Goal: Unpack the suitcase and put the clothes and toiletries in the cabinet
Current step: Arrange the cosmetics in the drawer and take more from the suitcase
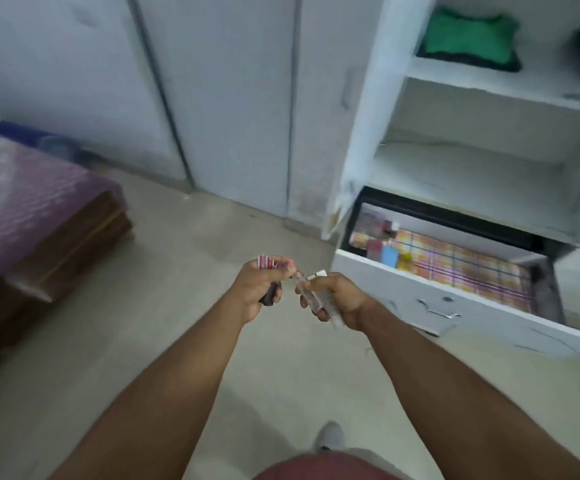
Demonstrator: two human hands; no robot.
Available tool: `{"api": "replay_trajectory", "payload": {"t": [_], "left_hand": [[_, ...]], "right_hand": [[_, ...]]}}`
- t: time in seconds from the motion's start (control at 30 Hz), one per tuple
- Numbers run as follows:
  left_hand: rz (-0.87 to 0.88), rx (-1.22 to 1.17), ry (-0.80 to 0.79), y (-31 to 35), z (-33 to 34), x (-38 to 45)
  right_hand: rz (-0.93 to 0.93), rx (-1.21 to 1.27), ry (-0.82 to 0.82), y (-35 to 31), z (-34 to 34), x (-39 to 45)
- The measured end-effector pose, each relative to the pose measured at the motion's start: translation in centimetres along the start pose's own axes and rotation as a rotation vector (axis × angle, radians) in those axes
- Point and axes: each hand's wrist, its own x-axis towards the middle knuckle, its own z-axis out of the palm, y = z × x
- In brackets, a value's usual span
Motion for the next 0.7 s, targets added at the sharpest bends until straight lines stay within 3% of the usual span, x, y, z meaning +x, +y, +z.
{"api": "replay_trajectory", "payload": {"t": [0.27,0.5,0.7], "left_hand": [[-0.146,0.073,-0.151,-0.7,18.5,12.4],[-0.268,0.235,-0.129,-1.4,24.6,22.0],[-0.36,0.394,-0.17,-3.1,27.2,29.8]], "right_hand": [[0.001,0.03,0.246,-1.0,-18.8,-2.6],[0.106,0.019,0.494,-0.8,-27.4,1.4],[0.263,-0.082,0.812,-0.7,-34.1,6.5]]}}
